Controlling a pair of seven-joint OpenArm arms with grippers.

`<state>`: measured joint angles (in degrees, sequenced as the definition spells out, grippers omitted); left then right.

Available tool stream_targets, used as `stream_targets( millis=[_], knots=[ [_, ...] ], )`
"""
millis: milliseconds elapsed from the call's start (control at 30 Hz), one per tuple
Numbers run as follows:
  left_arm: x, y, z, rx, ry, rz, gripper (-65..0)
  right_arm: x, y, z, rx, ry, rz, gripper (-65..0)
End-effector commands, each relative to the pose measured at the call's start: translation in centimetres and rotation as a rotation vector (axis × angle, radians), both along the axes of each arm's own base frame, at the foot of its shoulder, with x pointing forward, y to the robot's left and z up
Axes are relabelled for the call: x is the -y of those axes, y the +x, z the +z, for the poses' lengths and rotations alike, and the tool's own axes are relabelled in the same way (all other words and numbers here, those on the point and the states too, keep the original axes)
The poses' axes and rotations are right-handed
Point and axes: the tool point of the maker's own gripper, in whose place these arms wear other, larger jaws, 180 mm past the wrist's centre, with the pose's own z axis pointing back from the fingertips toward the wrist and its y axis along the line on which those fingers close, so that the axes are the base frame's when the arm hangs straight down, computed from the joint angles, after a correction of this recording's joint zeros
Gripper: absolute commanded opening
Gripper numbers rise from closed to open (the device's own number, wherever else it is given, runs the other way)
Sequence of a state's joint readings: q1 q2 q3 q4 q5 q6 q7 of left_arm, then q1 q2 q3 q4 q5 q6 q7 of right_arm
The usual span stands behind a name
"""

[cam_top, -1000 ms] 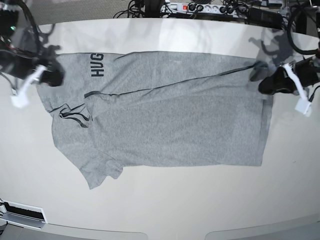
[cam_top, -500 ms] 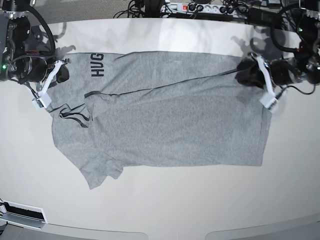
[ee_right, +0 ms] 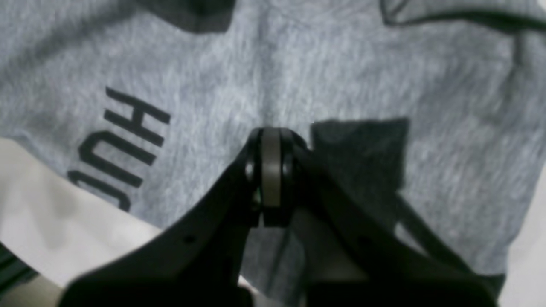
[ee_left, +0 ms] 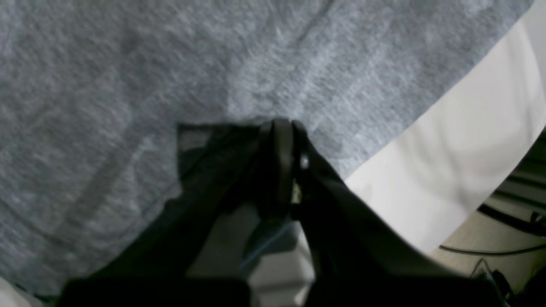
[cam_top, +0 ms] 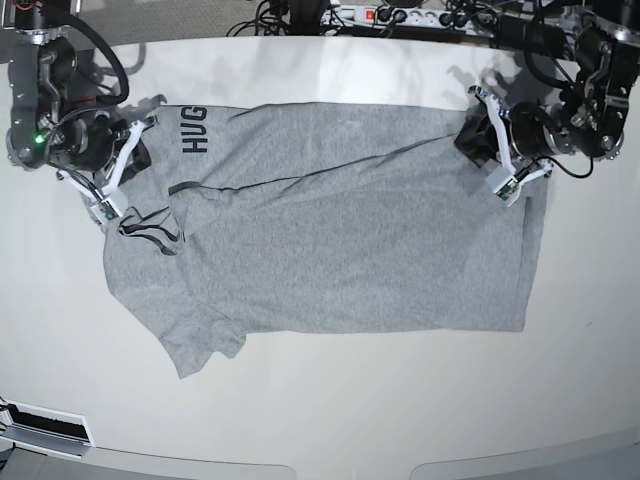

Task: Layout the t-shirt on the table in an organized manner, then fold the t-shirt properly
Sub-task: 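Grasp the collar-side corners of the shirt with both grippers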

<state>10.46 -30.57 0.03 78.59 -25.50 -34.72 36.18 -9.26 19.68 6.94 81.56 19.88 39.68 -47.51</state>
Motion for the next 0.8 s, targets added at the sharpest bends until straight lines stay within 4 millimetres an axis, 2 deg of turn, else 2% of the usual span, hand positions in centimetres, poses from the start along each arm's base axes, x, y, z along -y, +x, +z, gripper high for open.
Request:
stream_targets(
  millis=[0, 233, 467, 667, 767],
  knots=[
    [-1.5, 0.0, -0.5, -0.012, 0.068, 0.008, -65.0, 0.6, 0.6, 0.2, 0.015, -0.025, -0.004, -65.0],
    [-3.3, -0.3, -1.1, -0.021, 0.147, 0.005, -65.0, 2.0, 0.1, -0.2, 0.0, -0.101, 0.011, -65.0],
    [-3.3, -1.7, -1.4, -0.086, 0.141, 0.002, -65.0, 4.2, -3.0, -0.9, -0.065, -0.129, 0.011, -65.0],
    [-3.2, -6.7, -2.8, -0.211, 0.134, -0.024, -65.0, 4.1, -7.2, -2.2, -0.149, -0.112, 0.022, -65.0],
    [-3.4, -9.0, -2.8, -0.264, 0.134, -0.034, -65.0, 4.3, -9.1, -2.7, -0.197, -0.119, 0.029, -65.0]
  ],
)
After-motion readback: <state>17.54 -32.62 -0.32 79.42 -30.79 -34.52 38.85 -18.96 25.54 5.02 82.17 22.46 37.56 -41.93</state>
